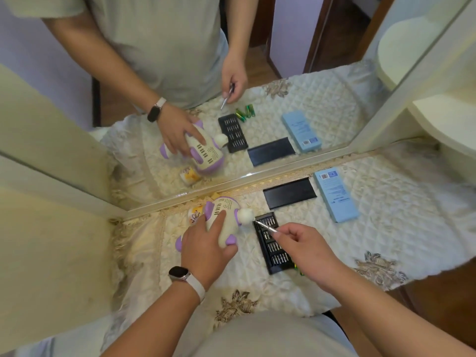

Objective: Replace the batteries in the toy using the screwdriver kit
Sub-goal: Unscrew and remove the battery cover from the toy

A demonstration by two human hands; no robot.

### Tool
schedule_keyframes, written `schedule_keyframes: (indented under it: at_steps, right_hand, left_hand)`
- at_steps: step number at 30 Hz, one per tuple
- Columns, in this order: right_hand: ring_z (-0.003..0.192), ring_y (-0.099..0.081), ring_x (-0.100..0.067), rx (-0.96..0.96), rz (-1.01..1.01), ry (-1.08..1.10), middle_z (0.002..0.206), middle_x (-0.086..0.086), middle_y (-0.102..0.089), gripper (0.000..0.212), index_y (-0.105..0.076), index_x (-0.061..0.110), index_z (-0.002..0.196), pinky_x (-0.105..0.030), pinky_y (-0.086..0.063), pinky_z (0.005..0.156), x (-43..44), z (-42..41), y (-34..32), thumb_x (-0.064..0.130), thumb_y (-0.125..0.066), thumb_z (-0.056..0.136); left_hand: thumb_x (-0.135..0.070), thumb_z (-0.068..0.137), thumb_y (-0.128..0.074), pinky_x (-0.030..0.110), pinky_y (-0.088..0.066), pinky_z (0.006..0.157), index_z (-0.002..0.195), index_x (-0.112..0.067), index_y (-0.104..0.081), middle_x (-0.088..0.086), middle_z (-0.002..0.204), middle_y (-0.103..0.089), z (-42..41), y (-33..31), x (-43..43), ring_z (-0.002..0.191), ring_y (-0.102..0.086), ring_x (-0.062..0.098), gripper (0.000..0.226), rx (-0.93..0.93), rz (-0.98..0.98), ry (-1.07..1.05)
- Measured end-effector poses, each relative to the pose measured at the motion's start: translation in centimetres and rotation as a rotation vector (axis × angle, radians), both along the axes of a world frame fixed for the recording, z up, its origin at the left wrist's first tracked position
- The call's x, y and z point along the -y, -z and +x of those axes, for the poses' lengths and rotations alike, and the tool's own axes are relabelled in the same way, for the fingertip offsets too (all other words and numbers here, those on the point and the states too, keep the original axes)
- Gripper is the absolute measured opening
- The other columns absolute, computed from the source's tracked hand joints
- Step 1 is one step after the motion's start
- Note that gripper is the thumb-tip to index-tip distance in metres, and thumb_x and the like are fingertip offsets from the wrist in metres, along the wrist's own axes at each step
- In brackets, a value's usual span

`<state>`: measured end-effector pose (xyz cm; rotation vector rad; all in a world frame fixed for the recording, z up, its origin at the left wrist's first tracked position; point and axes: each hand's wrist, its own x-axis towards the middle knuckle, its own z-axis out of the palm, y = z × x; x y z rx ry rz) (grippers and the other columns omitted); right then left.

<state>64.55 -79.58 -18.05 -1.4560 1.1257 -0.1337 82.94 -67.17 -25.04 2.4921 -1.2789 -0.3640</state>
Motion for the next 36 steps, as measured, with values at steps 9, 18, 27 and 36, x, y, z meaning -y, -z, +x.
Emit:
schedule_keyframes:
  at_steps: [9,18,27,36]
  right_hand:
    - [0.070,-0.060,-0.021,0.070,-0.330,-0.237,0.080,-0.009,-0.066,0.014,-0.060,0.035,0.102,-0.033,-0.049,0.067,-1.4,3.8,-7.5,0.025,-0.061,0.093]
    - [0.053,-0.060,-0.016,0.306,-0.713,-0.333,0.067,0.005,-0.067,0.014,-0.059,0.038,0.093,-0.035,-0.048,0.054,-4.8,6.8,-17.3,0.033,-0.064,0.082]
    - [0.055,-0.060,-0.013,0.321,-0.991,-0.340,0.064,0.003,-0.065,0.010,-0.063,0.031,0.087,-0.023,-0.043,0.049,-6.8,7.5,-21.2,0.029,-0.066,0.078]
    - [0.059,-0.060,-0.011,0.304,-1.031,-0.365,0.074,0.008,-0.065,0.009,-0.065,0.029,0.086,-0.020,-0.044,0.051,-6.9,7.5,-21.6,0.034,-0.063,0.078]
  left_hand:
    - [-0.051,0.064,-0.061,0.023,-0.038,0.090,0.137,-0.042,-0.048,-0.019,0.122,-0.051,1.2,-7.8,-2.9,0.110,-0.050,0.004,0.075,-0.403,-0.401,-0.304]
    - [-0.048,0.061,-0.066,0.026,-0.050,0.092,0.125,-0.056,-0.048,-0.017,0.122,-0.062,4.1,-17.3,-5.9,0.111,-0.060,0.005,0.066,-0.260,-0.782,-0.248]
    - [-0.039,0.068,-0.068,0.011,-0.043,0.089,0.134,-0.025,-0.056,-0.001,0.121,-0.062,4.1,-21.2,-6.8,0.105,-0.061,0.012,0.068,-0.047,-0.926,-0.147]
    - [-0.037,0.069,-0.070,0.010,-0.044,0.089,0.135,-0.024,-0.053,0.002,0.124,-0.061,3.6,-21.1,-7.0,0.106,-0.060,0.010,0.069,-0.070,-0.949,-0.132]
